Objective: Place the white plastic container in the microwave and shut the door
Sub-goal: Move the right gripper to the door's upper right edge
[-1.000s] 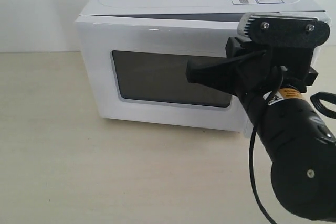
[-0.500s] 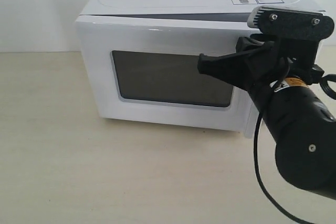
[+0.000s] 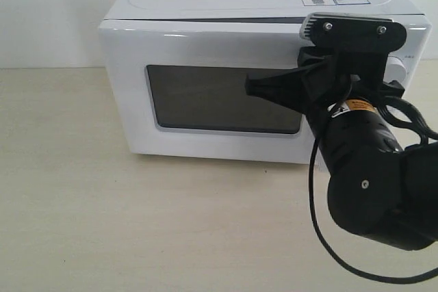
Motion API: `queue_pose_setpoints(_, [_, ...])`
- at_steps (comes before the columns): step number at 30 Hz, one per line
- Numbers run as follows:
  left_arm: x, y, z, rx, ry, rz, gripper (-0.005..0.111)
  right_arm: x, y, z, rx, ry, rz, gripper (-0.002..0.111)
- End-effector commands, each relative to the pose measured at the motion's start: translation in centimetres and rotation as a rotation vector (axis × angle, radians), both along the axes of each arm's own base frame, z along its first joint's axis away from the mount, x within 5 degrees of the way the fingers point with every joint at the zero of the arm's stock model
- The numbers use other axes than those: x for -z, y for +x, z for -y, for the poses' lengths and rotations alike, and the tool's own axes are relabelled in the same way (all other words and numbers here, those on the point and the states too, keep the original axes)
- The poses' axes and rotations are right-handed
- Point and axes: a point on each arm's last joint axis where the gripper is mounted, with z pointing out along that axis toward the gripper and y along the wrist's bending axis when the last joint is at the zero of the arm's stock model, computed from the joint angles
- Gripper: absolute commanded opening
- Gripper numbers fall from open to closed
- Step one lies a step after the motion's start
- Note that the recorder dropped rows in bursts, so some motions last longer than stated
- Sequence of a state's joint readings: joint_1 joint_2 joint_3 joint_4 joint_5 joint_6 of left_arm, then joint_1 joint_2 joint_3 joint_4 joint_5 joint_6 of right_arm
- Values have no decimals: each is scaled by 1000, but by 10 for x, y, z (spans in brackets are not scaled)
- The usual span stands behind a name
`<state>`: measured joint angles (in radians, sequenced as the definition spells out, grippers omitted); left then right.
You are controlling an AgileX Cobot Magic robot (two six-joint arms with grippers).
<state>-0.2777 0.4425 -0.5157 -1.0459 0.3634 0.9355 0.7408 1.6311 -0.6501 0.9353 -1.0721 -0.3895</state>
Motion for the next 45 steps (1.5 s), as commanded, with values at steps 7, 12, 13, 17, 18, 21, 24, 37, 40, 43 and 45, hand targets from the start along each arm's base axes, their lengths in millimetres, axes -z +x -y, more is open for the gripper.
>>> queue_pose_setpoints(7, [1,-2,1,15,-14,-8,4,-5,13,5,27,7,-3,0])
queue_pose_setpoints(12, [1,-2,1,15,-14,-8,4,-7,13,6,32,2,19,0])
queue_pose_setpoints(13, [1,-2,1,15,-14,-8,4,-8,13,6,36,1,25,0])
queue_pose_setpoints(17, [1,-2,1,15,-14,-8,4,-9,13,7,41,1,34,0])
queue_pose_setpoints(18, [1,-2,1,15,-14,-8,4,-9,13,7,41,1,34,0])
queue_pose_setpoints(21, [1,-2,1,15,-14,-8,4,-10,13,7,48,-9,47,0])
queue_pose_setpoints(24, [1,-2,1,15,-14,-8,4,-10,13,7,43,-22,52,0])
queue_pose_setpoints(37, [0,-2,1,12,-15,-7,4,-11,20,14,24,-55,57,0])
queue_pose_setpoints(40, [0,-2,1,12,-15,-7,4,-12,20,14,25,-58,67,0])
queue_pose_setpoints(43, [0,-2,1,12,-15,-7,4,-12,20,14,26,-58,69,0])
queue_pose_setpoints(45, [0,-2,1,12,-15,-7,4,-12,20,14,26,-58,69,0])
